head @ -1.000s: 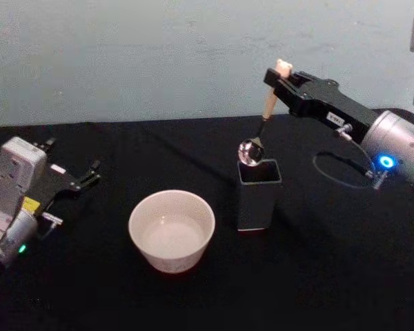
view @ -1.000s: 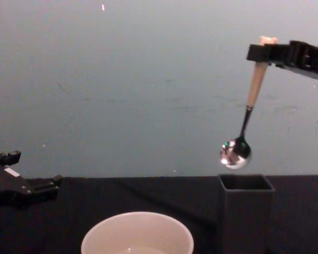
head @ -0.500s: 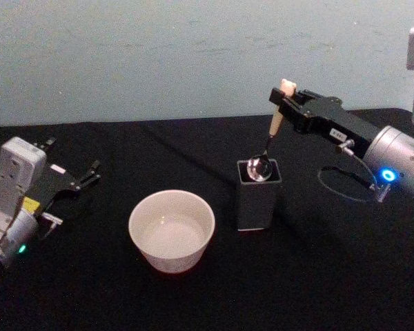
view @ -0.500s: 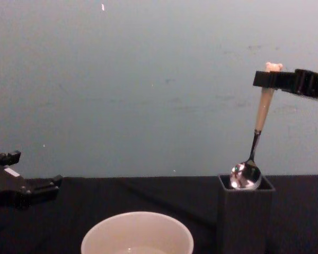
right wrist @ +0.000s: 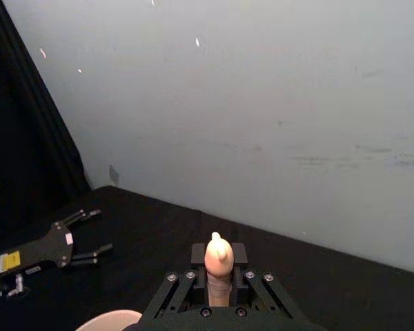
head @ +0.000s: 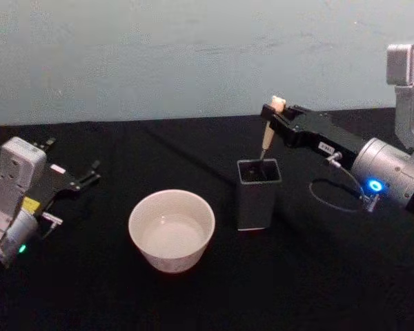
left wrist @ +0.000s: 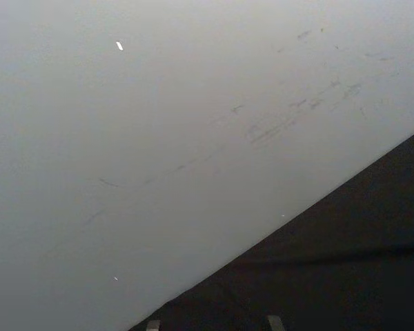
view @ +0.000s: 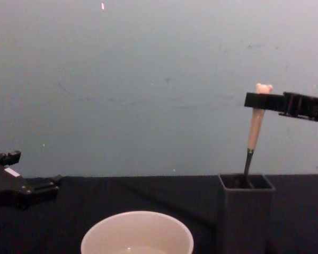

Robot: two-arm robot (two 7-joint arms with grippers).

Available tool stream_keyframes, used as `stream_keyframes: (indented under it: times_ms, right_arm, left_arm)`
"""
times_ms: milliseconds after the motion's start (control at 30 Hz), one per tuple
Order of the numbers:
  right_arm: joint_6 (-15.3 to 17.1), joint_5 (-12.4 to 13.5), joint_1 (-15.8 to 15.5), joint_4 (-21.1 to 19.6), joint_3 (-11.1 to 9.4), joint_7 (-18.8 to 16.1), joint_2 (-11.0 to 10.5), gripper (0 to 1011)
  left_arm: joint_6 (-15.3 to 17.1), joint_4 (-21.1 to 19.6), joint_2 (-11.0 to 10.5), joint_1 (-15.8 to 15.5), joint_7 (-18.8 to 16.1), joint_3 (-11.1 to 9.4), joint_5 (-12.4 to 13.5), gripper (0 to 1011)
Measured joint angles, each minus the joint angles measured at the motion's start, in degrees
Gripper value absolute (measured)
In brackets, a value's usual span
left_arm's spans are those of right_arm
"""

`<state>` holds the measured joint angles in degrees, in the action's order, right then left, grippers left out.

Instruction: Pick up the stirring spoon with one hand, stir inside the cup, then place it back in its original position.

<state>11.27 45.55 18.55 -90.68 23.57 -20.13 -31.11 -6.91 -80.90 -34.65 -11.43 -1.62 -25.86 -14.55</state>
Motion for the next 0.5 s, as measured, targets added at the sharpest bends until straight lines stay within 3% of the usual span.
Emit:
stream_keyframes:
  times_ms: [500]
  right_arm:
    - [0.6, -1.7, -0.2, 2.8, 1.0, 0.5, 1.6, 227]
  left_arm:
    - [0.0, 0.0, 0.0, 0.0, 0.0, 0.0, 0.0, 1001]
